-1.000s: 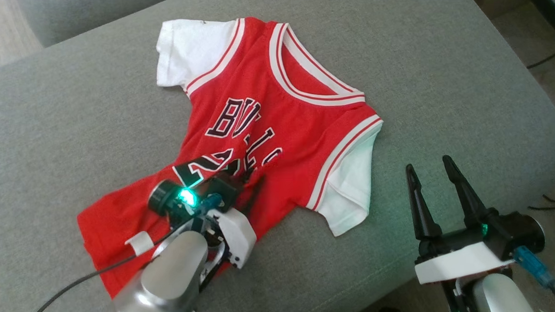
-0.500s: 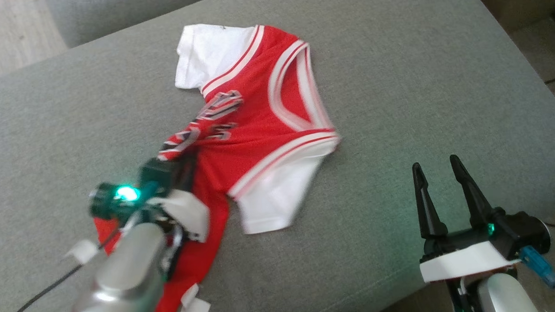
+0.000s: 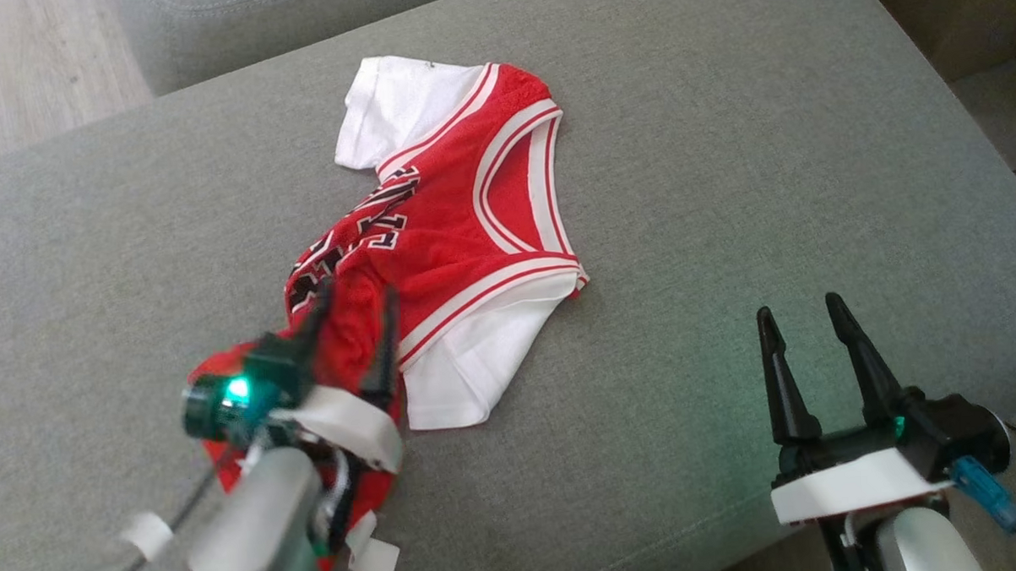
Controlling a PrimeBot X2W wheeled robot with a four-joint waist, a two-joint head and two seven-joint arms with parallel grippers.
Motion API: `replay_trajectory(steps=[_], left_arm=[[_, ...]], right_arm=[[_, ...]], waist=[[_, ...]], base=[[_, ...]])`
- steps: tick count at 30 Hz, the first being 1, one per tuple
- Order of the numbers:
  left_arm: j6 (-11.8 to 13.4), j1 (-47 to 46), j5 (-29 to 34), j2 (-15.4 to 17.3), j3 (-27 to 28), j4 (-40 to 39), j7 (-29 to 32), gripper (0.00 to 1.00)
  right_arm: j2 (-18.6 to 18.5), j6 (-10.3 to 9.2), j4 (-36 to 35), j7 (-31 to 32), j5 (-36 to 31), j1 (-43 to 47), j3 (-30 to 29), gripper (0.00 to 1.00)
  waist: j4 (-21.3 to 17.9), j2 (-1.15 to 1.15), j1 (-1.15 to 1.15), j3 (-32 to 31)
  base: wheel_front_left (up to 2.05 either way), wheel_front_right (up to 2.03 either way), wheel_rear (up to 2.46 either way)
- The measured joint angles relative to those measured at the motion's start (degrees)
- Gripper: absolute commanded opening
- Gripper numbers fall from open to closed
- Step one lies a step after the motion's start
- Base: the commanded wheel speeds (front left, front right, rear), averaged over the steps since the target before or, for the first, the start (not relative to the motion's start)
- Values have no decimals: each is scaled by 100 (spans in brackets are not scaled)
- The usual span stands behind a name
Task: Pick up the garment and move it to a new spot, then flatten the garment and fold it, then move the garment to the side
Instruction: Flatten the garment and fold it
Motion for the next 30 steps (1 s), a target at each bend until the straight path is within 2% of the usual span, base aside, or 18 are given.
replay_trajectory(steps=[5,10,15,19,23,24,25,26,27,28,30], left_arm=[[0,383,212,-63,-449,-1007,14,100],[-314,513,303,-260,-1141,-1594,619,100],[-358,521,471,-279,-1429,-1365,1056,100],[-83,361,776,-179,-1457,-927,1138,100],[-11,189,800,-60,-1441,-614,1246,100],[-4,181,816,-42,-1444,-580,1246,97],[20,181,815,-40,-1443,-552,1246,73],[34,176,815,-40,-1439,-522,1245,39],[38,163,814,-40,-1424,-495,1238,24],[36,142,805,-36,-1414,-476,1238,0],[11,127,743,-48,-1412,-472,1238,0]], right_arm=[[-1,0,-1,0,0,14,-45,100],[0,0,-3,0,1,-4,-1,100],[0,0,-3,0,3,-29,136,100],[0,0,-2,0,52,-36,141,100],[0,0,-1,0,53,-34,131,100],[0,0,-1,0,57,-34,134,100],[0,0,-1,0,81,-34,135,100],[0,0,-1,0,109,-34,134,100],[0,0,-1,0,111,-34,134,100],[0,0,-1,0,111,-32,133,100],[0,0,-1,0,111,-26,126,100]], waist=[[62,0,0,19],[86,0,0,124],[-35,0,0,214],[-195,0,0,260],[-337,0,0,285],[-366,0,0,291],[-389,0,0,295],[-408,0,0,293],[-420,0,0,290],[-424,0,0,285],[-412,0,0,277]], base=[[0,0,0],[0,0,0],[0,0,0],[0,0,0],[0,0,0],[0,0,0],[0,0,0],[0,0,0],[0,0,0],[0,0,0],[0,0,0]])
